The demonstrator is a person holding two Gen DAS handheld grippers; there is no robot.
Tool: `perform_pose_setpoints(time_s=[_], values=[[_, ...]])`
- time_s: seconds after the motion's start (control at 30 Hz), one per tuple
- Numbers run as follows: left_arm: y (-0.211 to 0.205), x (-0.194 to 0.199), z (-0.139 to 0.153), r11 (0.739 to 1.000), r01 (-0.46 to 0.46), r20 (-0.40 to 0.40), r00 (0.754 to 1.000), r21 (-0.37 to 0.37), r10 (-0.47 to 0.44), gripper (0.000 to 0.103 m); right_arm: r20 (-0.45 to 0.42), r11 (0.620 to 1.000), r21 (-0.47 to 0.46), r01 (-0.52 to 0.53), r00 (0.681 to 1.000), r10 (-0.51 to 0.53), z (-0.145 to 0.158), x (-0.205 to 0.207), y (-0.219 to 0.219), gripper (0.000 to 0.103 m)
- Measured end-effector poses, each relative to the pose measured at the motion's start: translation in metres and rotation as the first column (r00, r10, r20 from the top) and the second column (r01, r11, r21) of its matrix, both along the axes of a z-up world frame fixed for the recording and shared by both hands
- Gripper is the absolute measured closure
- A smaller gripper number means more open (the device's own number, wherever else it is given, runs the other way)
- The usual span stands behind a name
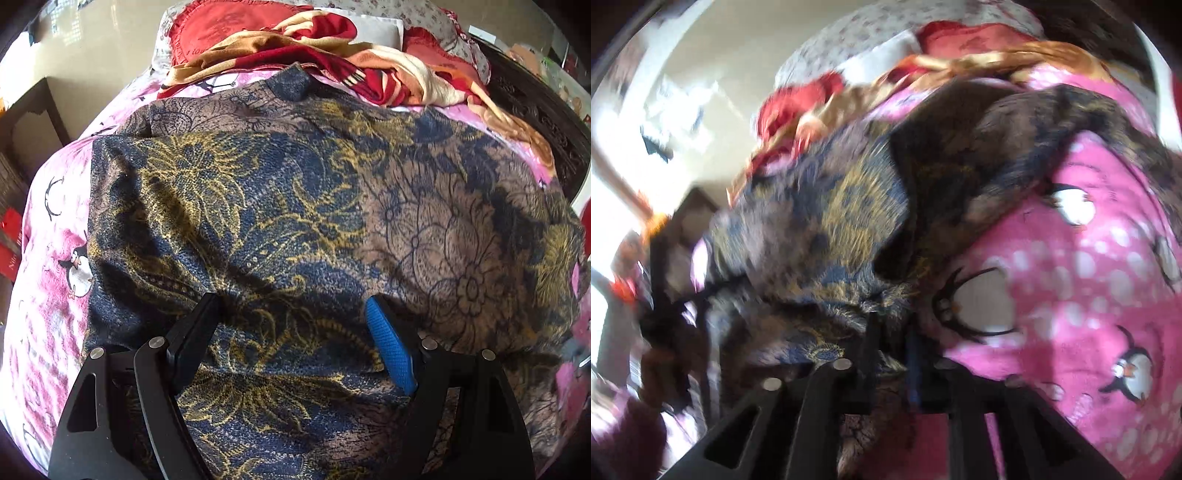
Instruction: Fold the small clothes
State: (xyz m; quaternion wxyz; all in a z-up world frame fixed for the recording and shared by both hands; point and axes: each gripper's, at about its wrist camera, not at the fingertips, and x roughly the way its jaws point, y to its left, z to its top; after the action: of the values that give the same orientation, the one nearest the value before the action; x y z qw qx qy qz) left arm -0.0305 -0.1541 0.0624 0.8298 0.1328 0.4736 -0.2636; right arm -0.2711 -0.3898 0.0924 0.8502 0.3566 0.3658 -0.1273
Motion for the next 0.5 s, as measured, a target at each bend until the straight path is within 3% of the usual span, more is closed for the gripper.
perform_pose_setpoints(time_s=[0.03, 0.13, 0.27, 0.37, 0.4, 0.43, 0.47, 0.5], values=[[0.000, -0.001, 0.000, 1.000, 0.003, 0.006, 1.000, -0.001, -0.003, 0.022, 0.021, 0.999, -0.007, 0.049, 0.999, -0.049, 0.007, -0.010, -0.009, 0.062], [0.001, 0.000, 0.001, 1.000, -0.005, 0.004, 1.000, -0.017, 0.005, 0.022, 0.071, 0.993, -0.052, 0.106, 0.992, -0.102, 0.030, -0.018, -0.028, 0.062], [0.004, -0.001, -0.001, 1.000, -0.017, -0.008, 1.000, -0.025, 0.017, 0.022, 0.099, 0.987, -0.145, 0.070, 0.994, -0.056, 0.053, 0.019, -0.028, 0.057], [0.008, -0.002, 0.001, 1.000, -0.012, -0.011, 1.000, -0.028, 0.011, 0.022, 0.070, 0.977, -0.215, 0.017, 0.998, -0.002, 0.048, 0.053, -0.026, 0.057], [0.010, -0.002, 0.004, 0.999, -0.010, -0.010, 1.000, -0.034, 0.009, 0.022, 0.046, 0.974, -0.225, -0.019, 0.998, 0.030, 0.043, 0.063, -0.025, 0.063], [0.014, -0.003, 0.007, 0.999, -0.009, -0.007, 1.000, -0.039, 0.009, 0.022, 0.004, 0.969, -0.242, -0.057, 0.998, 0.060, 0.038, 0.074, -0.024, 0.090], [0.017, -0.003, 0.010, 0.999, -0.011, -0.001, 1.000, -0.045, 0.011, 0.022, -0.030, 0.960, -0.271, -0.073, 0.997, 0.068, 0.037, 0.079, -0.022, 0.102], [0.021, -0.003, 0.014, 0.998, -0.015, 0.009, 1.000, -0.055, 0.015, 0.022, -0.036, 0.951, -0.300, -0.072, 0.997, 0.065, 0.042, 0.079, -0.019, 0.102]])
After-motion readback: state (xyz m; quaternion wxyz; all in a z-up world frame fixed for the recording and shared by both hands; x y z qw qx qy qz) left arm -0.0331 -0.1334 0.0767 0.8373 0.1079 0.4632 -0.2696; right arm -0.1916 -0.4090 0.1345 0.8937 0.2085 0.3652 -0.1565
